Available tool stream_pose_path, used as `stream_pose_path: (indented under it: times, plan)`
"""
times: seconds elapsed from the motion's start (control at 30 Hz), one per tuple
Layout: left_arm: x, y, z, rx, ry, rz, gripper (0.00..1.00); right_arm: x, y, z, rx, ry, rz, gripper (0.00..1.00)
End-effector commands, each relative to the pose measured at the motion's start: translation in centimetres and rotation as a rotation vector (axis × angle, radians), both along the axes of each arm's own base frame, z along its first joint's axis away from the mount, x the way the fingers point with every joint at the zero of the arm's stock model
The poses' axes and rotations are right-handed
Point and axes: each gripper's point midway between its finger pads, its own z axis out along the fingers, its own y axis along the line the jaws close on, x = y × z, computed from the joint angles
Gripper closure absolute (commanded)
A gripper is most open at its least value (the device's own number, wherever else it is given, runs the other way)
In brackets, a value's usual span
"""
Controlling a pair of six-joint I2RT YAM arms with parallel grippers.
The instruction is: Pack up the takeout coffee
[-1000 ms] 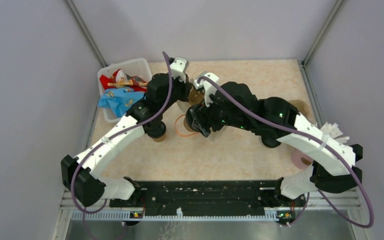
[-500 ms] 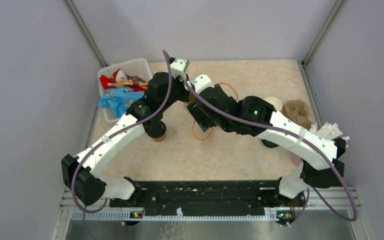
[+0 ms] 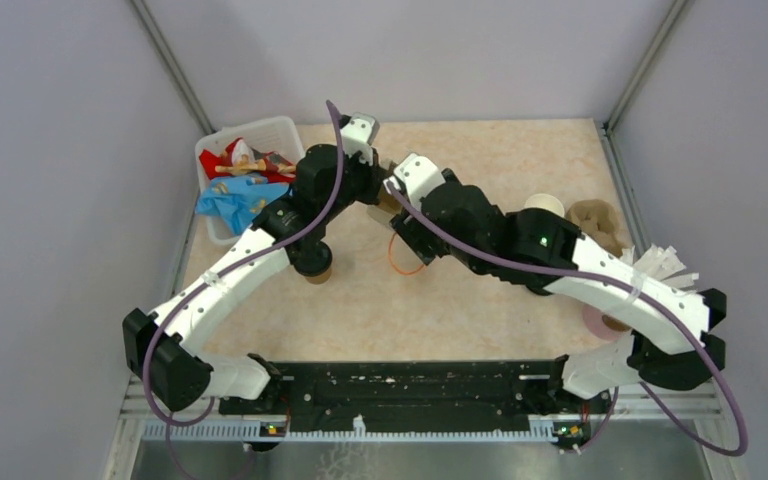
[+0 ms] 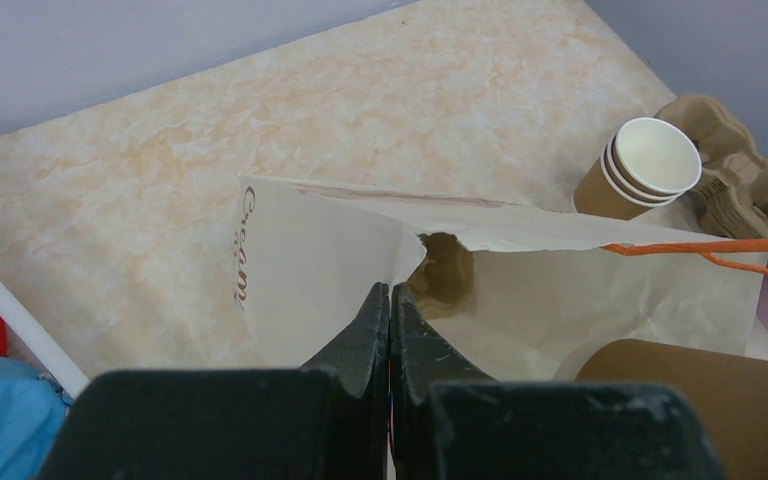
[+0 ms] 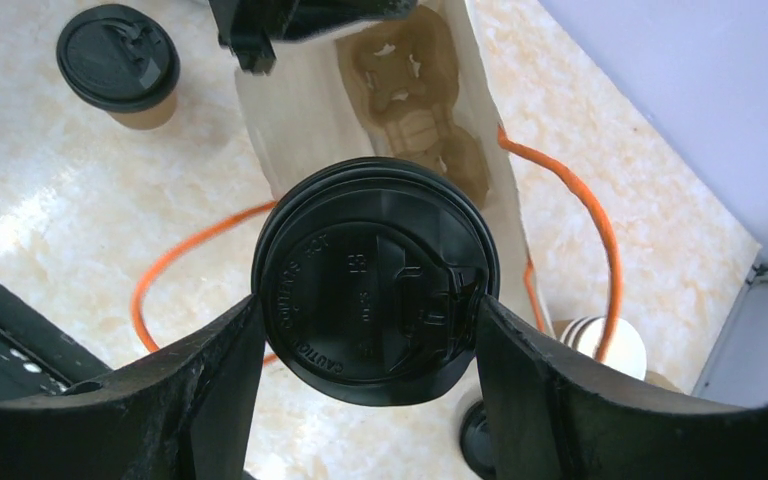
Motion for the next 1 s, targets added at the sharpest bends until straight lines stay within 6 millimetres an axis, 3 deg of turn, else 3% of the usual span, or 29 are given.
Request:
stream_pose_path:
  times: [0.0,0.17,0.37,0.6,0.8,0.97]
  plan:
    - [-0.3,-0.3,2.1,-0.034,-0.059,-0.024,1.00,0.9,-1.2,1.7,0.031,-0.106,0.026,0.39]
    - [-0.6,-0.6,2.0,-0.016,-0.075,-0.059,1.00,1.9,-0.9,0.8,0.018,-0.096,0.068,0.39]
    - [-0.8,-0.8,1.7,-0.019,-0.070,-0.076,1.00,2.6,0.2,-1.9,0.010,-0.106,0.149,0.38]
    - [-1.8,-1.1,0.9,0.000,-0.086,-0.145,1.00,4.5,-0.2,-3.8,-0.017,-0.116,0.158,0.38]
    - [-3.1,-0.8,0.1,-0.014,-0.123,-0.181,1.00,4.8,-0.5,-6.4,-0.099,-0.110,0.207,0.40]
    - [-3.5,-0.6,-0.8,-0.057,-0.137,-0.168,1.00,5.0,-0.2,-7.1,-0.128,-0.140,0.259,0.41]
